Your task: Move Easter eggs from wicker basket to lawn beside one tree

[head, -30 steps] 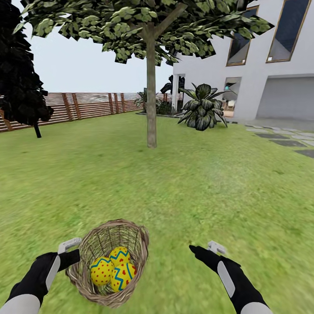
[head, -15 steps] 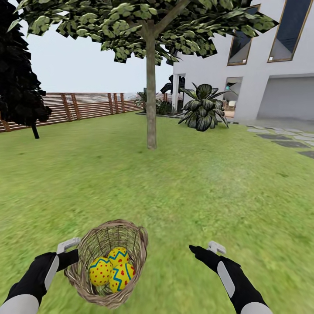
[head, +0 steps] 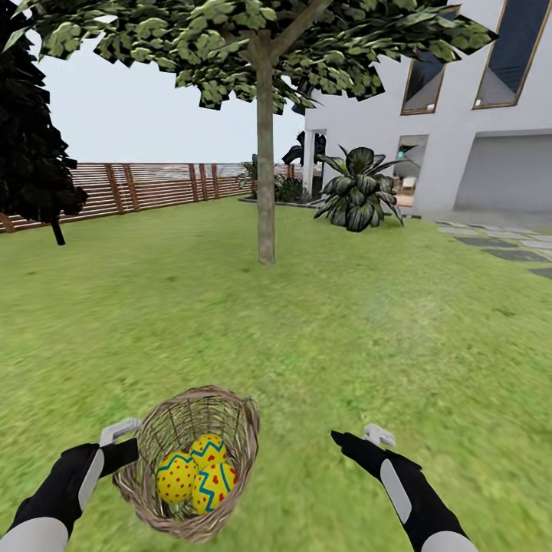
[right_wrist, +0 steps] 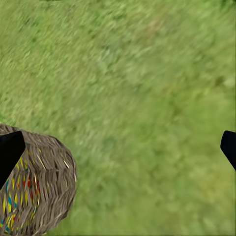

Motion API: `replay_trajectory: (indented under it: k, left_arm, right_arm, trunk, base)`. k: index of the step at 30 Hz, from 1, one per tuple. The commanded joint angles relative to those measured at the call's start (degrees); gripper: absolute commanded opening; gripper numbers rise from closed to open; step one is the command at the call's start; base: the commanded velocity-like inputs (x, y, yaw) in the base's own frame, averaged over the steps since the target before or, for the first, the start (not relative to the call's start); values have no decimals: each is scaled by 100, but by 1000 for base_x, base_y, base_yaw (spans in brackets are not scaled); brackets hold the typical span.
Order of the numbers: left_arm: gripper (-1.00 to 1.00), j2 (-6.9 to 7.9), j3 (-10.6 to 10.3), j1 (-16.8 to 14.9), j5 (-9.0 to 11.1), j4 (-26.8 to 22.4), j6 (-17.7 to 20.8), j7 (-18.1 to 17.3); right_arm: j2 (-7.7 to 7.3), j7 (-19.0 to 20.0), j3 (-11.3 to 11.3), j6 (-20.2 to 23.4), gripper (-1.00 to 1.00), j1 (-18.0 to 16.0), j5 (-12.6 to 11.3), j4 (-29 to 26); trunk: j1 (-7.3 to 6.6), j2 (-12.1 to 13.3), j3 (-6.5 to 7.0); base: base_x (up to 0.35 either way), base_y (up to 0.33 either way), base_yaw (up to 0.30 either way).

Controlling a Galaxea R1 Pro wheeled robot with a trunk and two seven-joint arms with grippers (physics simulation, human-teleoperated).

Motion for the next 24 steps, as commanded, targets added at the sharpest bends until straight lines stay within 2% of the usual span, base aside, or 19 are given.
replay_trajectory:
  k: [1,7,10,12,24]
  left_arm:
    - [-100,-3,25,-6,31,-6,33,-30]
    - [-100,-3,21,-6,31,-8,33,-30]
    - [-100,-3,20,-6,31,-10,33,-30]
    - [-100,-3,20,-6,31,-9,33,-30]
    - [-100,-3,28,-6,31,-6,33,-30]
  right_arm:
    - [10,24,-36,39,100,-4,-24,-8]
    - [13,24,-23,40,100,-4,-24,-6]
    - [13,20,289,23,100,-4,-27,0]
    - [12,22,345,21,100,-4,-32,1]
    - [13,17,360,14,100,-4,-33,84]
  trunk:
    - [3,-4,-6]
    - [3,-4,-6]
    - [3,-4,-6]
    - [3,-4,-6]
    - [3,-4,-6]
  base:
    - [264,0,0]
    - [264,0,0]
    - [264,0,0]
    - [264,0,0]
    - [264,0,0]
